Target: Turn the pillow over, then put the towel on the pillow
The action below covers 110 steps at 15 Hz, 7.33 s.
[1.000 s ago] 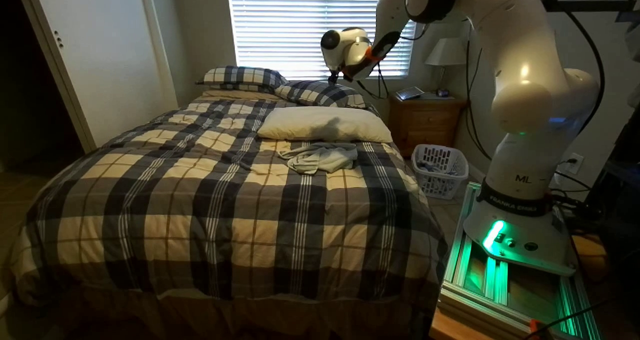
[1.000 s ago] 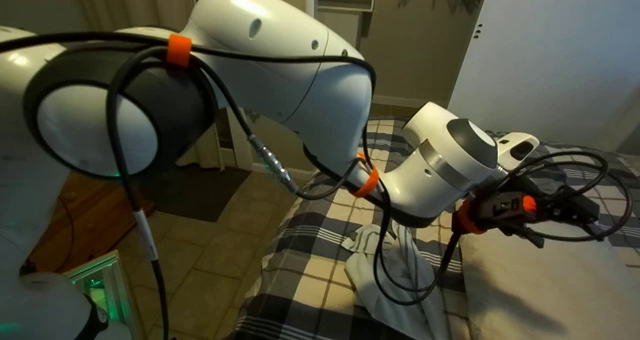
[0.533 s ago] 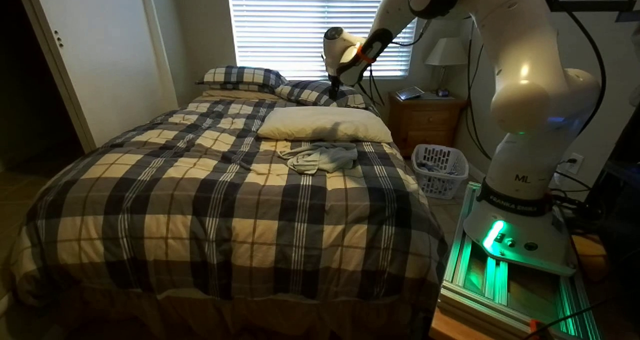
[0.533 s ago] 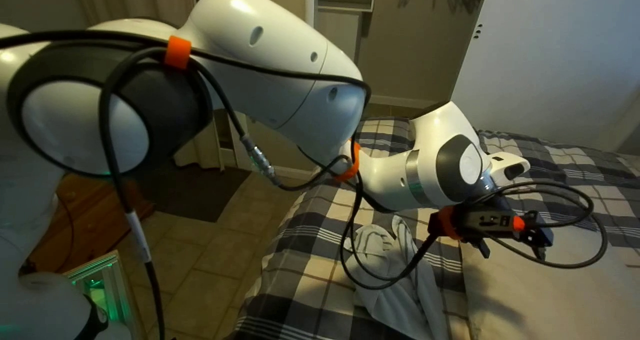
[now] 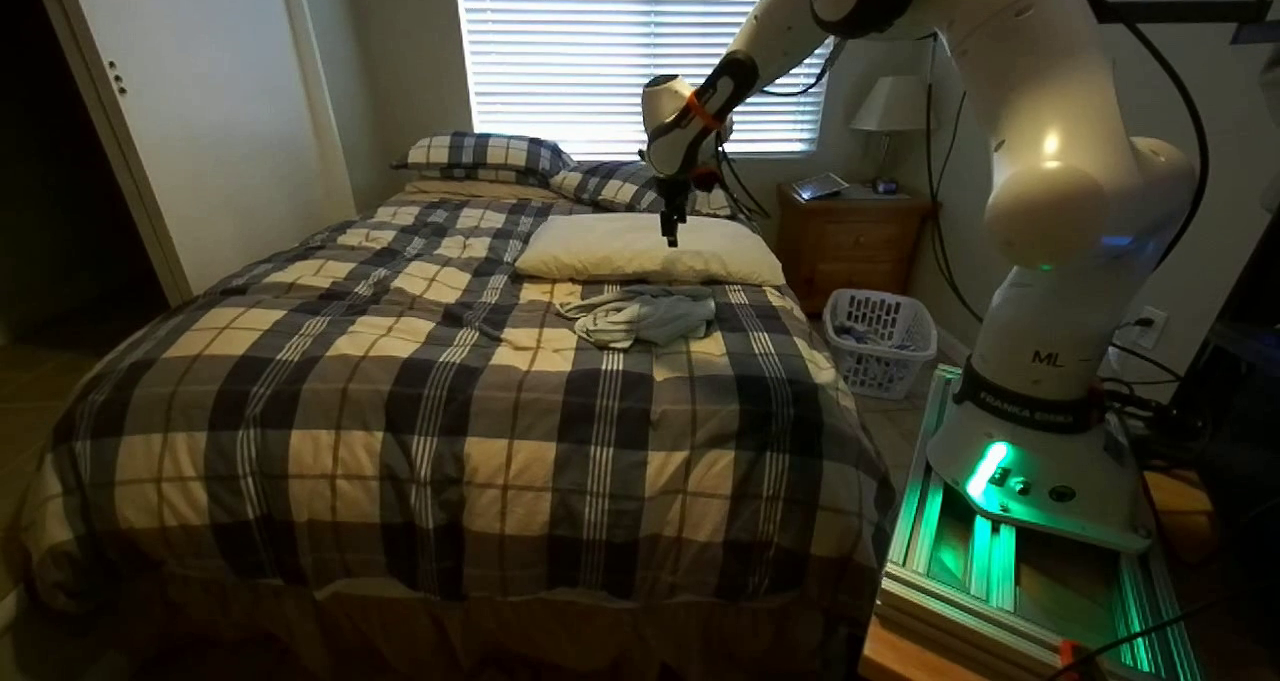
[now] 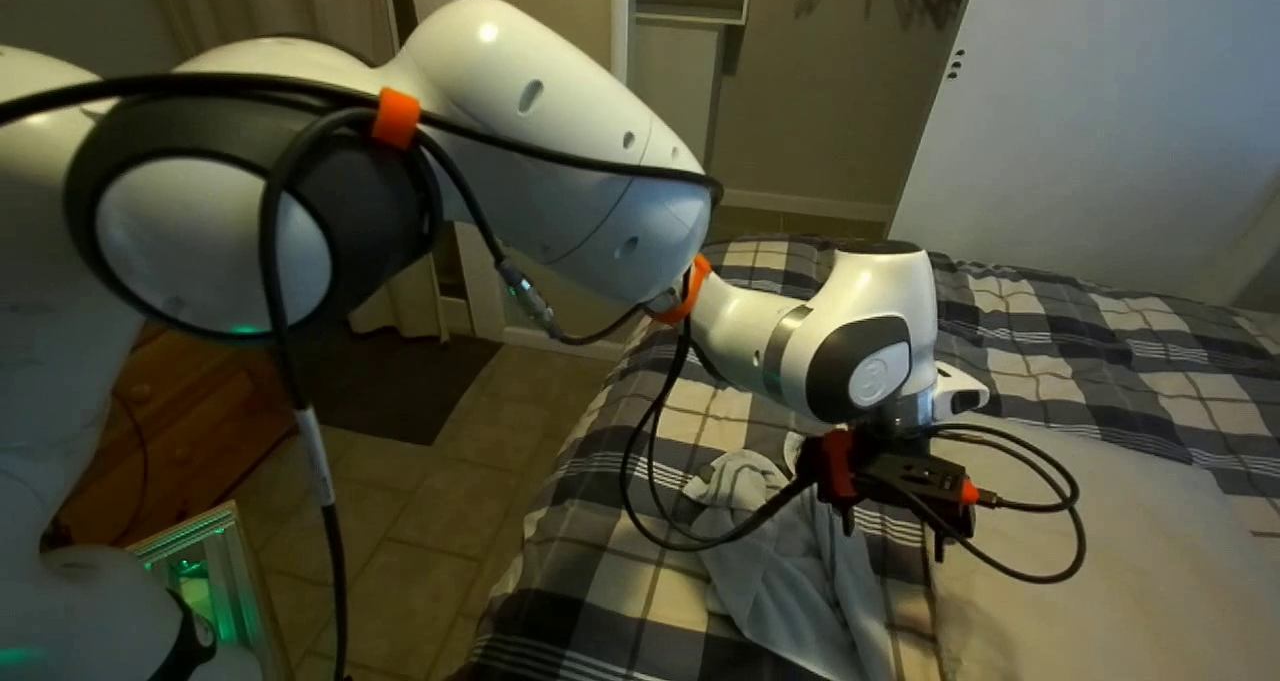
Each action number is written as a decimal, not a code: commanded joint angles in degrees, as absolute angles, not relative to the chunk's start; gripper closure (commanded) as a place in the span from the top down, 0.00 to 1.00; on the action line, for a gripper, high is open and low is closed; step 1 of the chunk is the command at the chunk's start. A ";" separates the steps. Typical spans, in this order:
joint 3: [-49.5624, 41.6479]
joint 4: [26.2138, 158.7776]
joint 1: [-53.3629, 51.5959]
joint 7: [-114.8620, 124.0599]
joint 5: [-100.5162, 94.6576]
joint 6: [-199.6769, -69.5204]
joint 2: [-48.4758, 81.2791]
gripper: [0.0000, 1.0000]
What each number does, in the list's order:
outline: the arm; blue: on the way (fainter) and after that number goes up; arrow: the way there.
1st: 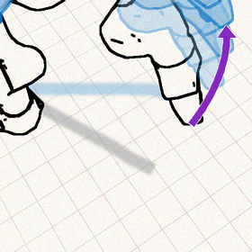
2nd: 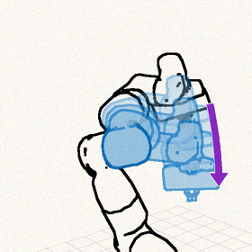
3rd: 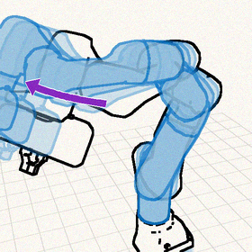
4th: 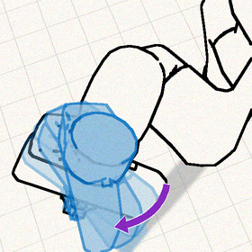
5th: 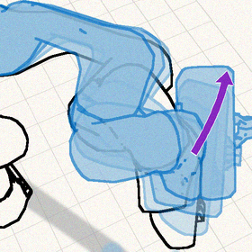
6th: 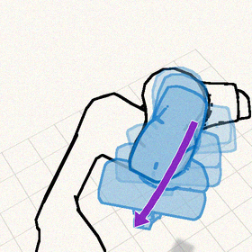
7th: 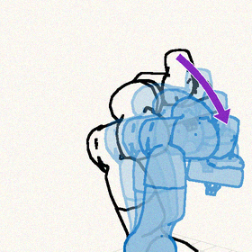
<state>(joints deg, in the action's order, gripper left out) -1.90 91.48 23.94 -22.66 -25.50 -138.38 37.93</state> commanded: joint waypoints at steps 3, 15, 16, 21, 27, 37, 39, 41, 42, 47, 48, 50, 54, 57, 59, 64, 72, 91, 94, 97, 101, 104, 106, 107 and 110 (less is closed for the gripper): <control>-4.97 91.42 21.00 -24.43 -22.70 -137.36 38.13 1.00; 5.95 87.51 27.74 -47.48 0.02 -137.11 45.79 1.00; 5.35 86.83 27.30 -48.31 0.18 -136.26 46.56 1.00; 2.87 84.07 25.04 -49.87 -1.46 -135.13 50.23 1.00; 1.10 80.68 23.07 -49.13 -2.35 -137.12 55.00 1.00; 3.55 75.66 24.68 -51.28 0.09 -131.21 58.25 0.37; 3.96 74.96 25.00 -51.78 0.73 -129.57 58.24 0.25; 4.53 74.31 25.55 -52.82 1.77 -127.49 58.14 0.11; 4.52 73.99 25.67 -53.11 2.14 -126.80 58.11 0.05; 6.13 72.99 27.62 -57.27 5.96 -122.96 57.46 0.06; 6.34 72.96 28.01 -58.17 6.86 -122.38 57.32 0.06; 5.98 73.12 28.38 -58.90 8.16 -122.68 56.60 0.06; 4.81 75.37 28.18 -58.94 8.46 -125.60 53.34 0.06; 4.90 76.72 28.01 -59.57 8.28 -126.63 50.63 0.06; 4.43 77.50 27.64 -59.77 7.85 -128.28 48.70 0.06; 2.99 79.71 27.32 -59.31 7.12 -136.36 43.75 0.06; -0.66 83.88 26.99 -56.98 5.26 -155.10 38.08 0.05; -4.95 83.67 30.92 -50.53 7.65 -190.70 39.95 0.05; -5.63 83.15 31.55 -49.99 7.40 -191.35 40.64 0.37; -7.17 83.07 30.89 -49.98 7.18 -192.94 41.10 0.51; -7.45 83.29 30.84 -49.96 7.26 -194.32 40.96 0.79; -4.16 85.31 32.14 -48.51 7.45 -191.13 39.08 0.99; -2.78 87.42 31.94 -46.22 8.47 -187.83 37.31 1.00; -2.73 87.97 31.51 -45.05 8.89 -186.37 36.78 1.00; -5.47 92.36 28.75 -34.20 5.30 -180.33 33.48 1.00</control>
<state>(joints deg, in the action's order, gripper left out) -3.59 85.67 30.74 -43.54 8.03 -185.27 38.84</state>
